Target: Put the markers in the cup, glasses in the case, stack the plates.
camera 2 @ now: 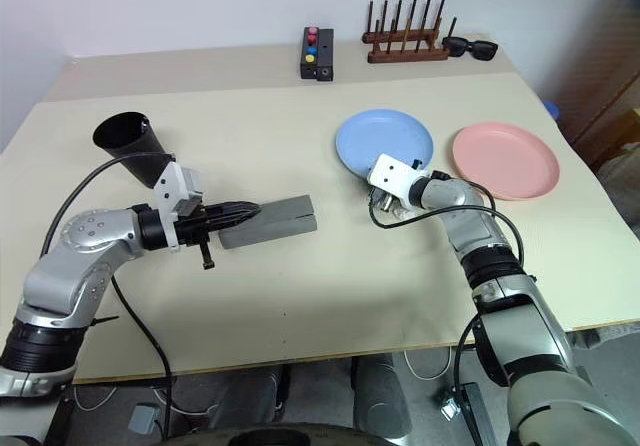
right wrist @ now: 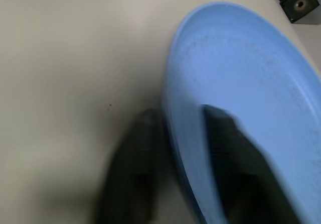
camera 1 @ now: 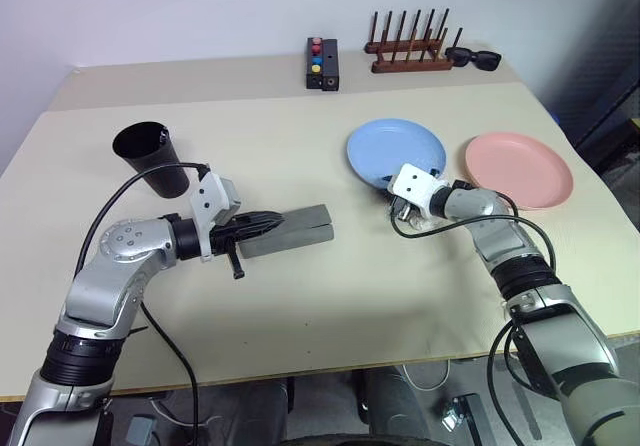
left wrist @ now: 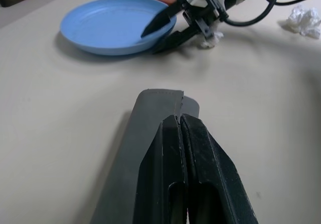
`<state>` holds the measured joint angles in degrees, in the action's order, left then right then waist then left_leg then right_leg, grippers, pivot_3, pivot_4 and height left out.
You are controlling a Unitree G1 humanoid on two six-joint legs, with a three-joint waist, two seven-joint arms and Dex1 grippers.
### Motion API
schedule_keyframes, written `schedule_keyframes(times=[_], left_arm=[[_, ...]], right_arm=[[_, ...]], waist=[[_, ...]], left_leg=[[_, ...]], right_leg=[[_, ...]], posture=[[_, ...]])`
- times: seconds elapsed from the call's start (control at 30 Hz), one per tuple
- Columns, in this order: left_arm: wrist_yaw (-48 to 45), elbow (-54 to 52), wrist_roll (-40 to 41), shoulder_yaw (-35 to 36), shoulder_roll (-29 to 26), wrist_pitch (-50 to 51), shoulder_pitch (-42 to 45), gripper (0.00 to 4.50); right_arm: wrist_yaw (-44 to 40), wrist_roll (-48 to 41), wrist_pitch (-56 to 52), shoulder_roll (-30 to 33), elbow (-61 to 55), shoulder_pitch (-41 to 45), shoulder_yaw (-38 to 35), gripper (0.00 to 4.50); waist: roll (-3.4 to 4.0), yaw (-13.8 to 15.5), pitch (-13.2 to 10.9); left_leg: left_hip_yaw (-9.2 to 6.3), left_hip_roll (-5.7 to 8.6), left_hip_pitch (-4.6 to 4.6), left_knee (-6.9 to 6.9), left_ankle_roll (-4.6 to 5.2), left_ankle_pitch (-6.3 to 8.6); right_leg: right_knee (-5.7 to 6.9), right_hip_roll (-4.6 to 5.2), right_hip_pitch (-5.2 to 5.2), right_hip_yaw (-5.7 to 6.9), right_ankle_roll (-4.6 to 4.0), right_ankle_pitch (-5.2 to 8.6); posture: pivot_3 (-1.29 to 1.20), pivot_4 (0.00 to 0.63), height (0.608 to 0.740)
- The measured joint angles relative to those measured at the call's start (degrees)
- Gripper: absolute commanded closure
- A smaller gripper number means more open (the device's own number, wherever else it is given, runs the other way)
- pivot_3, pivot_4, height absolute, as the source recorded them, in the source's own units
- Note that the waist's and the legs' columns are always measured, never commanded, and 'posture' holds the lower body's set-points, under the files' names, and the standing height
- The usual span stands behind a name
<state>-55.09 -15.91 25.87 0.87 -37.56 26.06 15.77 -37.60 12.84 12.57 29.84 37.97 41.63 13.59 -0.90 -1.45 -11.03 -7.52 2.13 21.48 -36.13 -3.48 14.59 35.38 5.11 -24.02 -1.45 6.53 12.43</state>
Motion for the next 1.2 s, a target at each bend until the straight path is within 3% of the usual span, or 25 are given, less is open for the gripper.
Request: schedule_keyframes(times=[0.3, 0.57, 0.73, 0.97, 1.07, 1.2], left_arm=[[0.4, -1.1, 1.2, 0.0, 0.1, 0.1, -0.5, 4.5], [1.2, -1.9, 2.1, -0.1, 0.6, 1.4, -0.1, 4.5], [1.6, -2.0, 2.3, -0.3, 1.1, 2.0, 0.6, 4.5], [1.8, -2.1, 2.3, -1.3, 1.7, 2.4, 1.3, 4.5], [2.0, -2.3, 2.3, -1.6, 1.7, 2.5, 1.4, 4.5], [2.7, -2.7, 2.4, -1.7, 1.7, 2.9, 1.3, 4.5]], right_arm=[[1.5, 0.4, 0.5, 1.7, -8.2, -1.9, -0.7, 4.42], [1.4, 0.3, -3.8, 13.2, -18.7, -4.5, -7.5, 4.42], [0.4, -0.8, -4.6, 16.8, -15.5, -8.9, -10.5, 4.42], [0.9, -0.7, -0.3, 17.7, 1.1, -7.3, -10.4, 4.42], [1.6, -0.4, 0.9, 17.8, 4.7, -5.3, -10.3, 3.53], [1.4, -0.7, 1.3, 17.9, 5.8, -4.6, -10.3, 1.59]], waist=[[0.02, -0.1, 0.0], [0.03, 0.7, 0.0], [0.03, 0.1, 0.0], [0.07, -0.6, 0.0], [0.07, -1.0, 0.0], [0.07, -1.0, 0.0]], left_leg=[[0.0, 0.0, 0.01, 0.01, 0.0, 0.0], [0.01, 0.01, 0.05, -0.02, 0.0, 0.0], [0.09, 0.0, 0.0, -0.01, 0.01, 0.0], [0.14, 0.0, 0.0, -0.01, 0.01, 0.0], [0.13, 0.0, -0.01, 0.0, 0.01, 0.0], [0.13, 0.0, 0.0, 0.0, 0.01, 0.0]], right_leg=[[0.0, 0.0, -0.02, 0.0, 0.0, 0.0], [-0.06, 0.01, 0.02, 0.0, -0.15, 0.09], [-0.1, 0.02, 0.03, -0.04, -0.17, 0.09], [-0.08, 0.02, 0.03, -0.08, -0.14, 0.05], [-0.08, 0.02, 0.03, -0.08, -0.11, 0.03], [-0.08, 0.02, 0.03, -0.09, -0.07, 0.02]], posture=[[0.0, 0.15, 0.732], [0.0, 0.15, 0.732], [0.0, 0.15, 0.732], [0.0, 0.15, 0.732], [0.0, 0.15, 0.732], [0.0, 0.15, 0.732]])
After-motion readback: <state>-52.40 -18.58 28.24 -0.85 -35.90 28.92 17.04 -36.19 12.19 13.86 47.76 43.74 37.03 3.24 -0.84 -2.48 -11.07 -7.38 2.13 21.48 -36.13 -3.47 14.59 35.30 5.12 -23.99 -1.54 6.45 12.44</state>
